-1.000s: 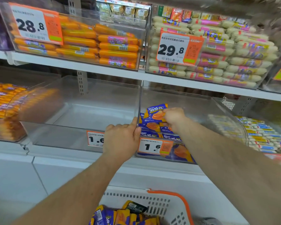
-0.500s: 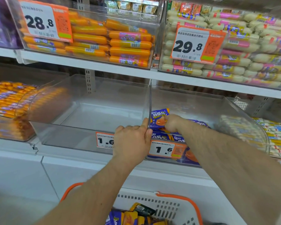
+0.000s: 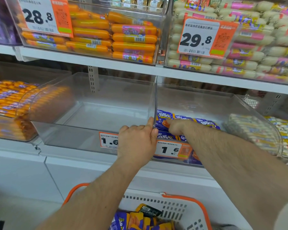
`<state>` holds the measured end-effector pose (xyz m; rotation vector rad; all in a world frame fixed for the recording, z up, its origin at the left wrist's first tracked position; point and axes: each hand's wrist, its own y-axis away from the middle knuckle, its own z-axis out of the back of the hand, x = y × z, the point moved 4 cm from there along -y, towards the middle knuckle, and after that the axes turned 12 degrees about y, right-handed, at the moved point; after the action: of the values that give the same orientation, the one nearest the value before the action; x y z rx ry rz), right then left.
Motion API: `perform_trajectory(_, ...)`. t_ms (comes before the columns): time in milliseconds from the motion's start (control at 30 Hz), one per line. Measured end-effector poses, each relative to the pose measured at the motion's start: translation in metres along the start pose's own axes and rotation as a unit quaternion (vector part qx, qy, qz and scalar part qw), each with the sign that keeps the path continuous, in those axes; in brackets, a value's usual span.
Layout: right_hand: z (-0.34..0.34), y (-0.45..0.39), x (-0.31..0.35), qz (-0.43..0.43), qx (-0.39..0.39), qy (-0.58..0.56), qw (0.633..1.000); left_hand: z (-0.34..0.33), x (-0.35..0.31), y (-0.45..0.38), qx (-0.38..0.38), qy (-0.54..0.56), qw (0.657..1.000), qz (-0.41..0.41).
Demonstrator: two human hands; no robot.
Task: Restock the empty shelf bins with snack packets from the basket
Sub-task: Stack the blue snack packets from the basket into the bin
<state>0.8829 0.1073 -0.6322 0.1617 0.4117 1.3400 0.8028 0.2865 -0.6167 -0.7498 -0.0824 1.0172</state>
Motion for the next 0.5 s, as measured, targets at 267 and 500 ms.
perform_trajectory(267, -0.001, 0.001, 0.0, -0.003, 0.01, -0.026, 1.0, -0.002, -0.003, 0.001, 0.052, -0.017, 0.999, 0.001)
perform_trajectory(500, 0.012, 0.015, -0.003, 0.0, -0.035, -0.041, 0.999, 0.0, -0.003, -0.003, 0.1, -0.038, 0.994, 0.006)
